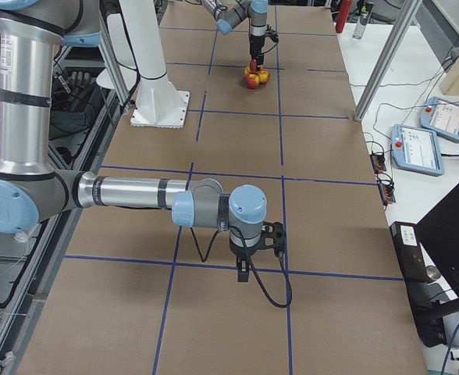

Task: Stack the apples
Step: 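Lower the held apple onto the top of the cluster and open the left gripper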

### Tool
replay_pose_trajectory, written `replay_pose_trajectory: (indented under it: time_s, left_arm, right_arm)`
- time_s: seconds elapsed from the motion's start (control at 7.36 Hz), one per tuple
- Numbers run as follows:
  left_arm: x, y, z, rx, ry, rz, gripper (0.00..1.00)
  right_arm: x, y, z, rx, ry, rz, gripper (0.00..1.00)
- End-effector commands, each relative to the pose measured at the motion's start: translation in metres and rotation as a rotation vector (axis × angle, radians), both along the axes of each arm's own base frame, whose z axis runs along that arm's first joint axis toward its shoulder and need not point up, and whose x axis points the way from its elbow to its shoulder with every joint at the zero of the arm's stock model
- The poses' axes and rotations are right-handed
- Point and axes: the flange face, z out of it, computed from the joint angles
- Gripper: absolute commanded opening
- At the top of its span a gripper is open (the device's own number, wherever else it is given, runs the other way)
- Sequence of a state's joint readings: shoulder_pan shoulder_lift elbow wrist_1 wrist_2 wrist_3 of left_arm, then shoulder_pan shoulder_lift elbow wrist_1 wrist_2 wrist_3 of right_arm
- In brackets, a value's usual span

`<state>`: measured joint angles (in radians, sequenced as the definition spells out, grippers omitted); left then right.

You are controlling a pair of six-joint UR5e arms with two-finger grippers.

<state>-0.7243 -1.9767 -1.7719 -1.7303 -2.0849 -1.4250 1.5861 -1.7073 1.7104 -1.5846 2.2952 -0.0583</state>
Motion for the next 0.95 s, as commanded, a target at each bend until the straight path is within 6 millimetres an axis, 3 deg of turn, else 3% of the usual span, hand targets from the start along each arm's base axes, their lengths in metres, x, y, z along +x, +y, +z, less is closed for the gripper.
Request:
replay_pose_trajectory:
  time_s: [0.0,0.81]
  left_arm:
    - [0.0002,0.0000,-0.0003,0.000,0.000,0.000,0.74]
    - [-0.0061,-0.0022,-0.0009,0.003,0.002,-0.010,0.99]
  right_arm:
    - [0.0000,0.0000,0.0000,0.000,0.000,0.000,1.00]
    - [0.0000,0.0000,0.0000,0.000,0.000,0.000,1.00]
